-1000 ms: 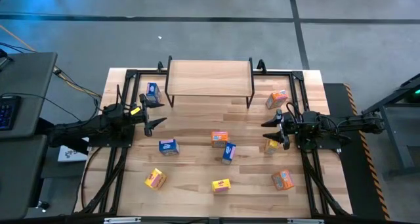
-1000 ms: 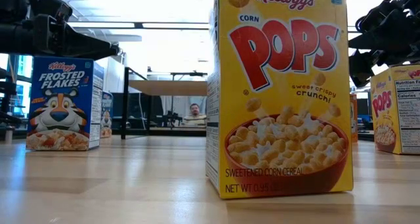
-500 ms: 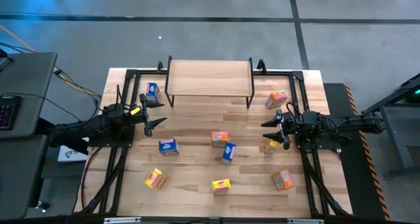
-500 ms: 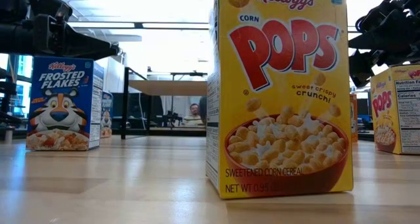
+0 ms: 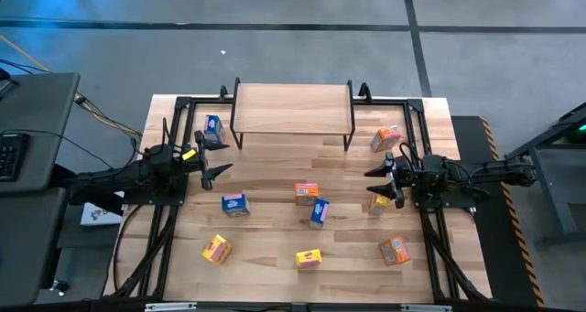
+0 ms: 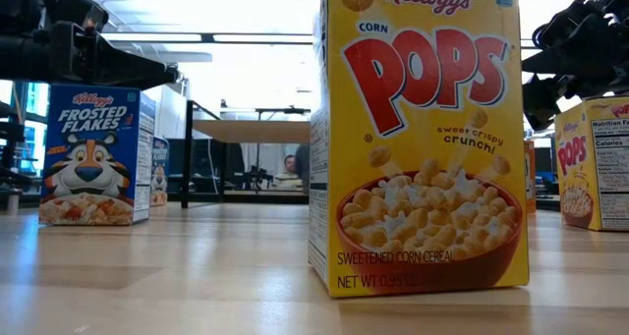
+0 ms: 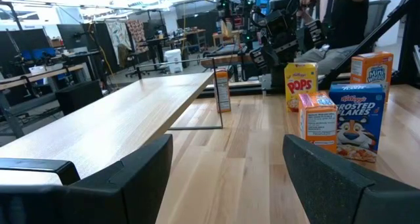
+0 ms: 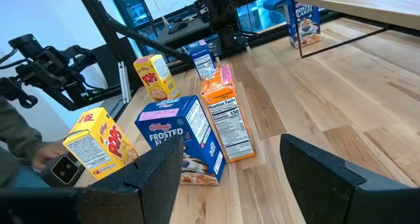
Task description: Stack cereal on shelf
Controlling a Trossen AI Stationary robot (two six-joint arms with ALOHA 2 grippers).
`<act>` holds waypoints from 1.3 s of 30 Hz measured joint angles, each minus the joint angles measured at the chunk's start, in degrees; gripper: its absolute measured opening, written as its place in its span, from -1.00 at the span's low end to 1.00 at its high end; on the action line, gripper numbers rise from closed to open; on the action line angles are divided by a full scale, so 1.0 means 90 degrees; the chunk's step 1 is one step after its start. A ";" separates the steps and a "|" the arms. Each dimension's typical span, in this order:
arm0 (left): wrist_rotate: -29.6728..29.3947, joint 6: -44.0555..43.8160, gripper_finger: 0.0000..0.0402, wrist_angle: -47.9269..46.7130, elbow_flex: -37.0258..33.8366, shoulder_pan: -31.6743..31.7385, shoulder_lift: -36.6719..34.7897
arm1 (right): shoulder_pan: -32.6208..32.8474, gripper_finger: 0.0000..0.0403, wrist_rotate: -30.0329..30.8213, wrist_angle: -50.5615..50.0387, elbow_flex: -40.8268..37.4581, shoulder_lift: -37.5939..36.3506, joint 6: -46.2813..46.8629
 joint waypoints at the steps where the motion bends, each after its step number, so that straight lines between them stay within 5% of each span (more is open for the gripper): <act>1: 0.0002 -0.0001 0.40 -0.0001 0.0002 0.0000 0.0000 | 0.0000 0.23 0.0000 0.0000 0.0000 0.0001 0.0000; 39: 0.0002 0.0001 0.40 -0.0001 0.0000 0.0000 0.0000 | -0.0002 0.23 0.0287 0.0000 0.0000 -0.0001 0.0000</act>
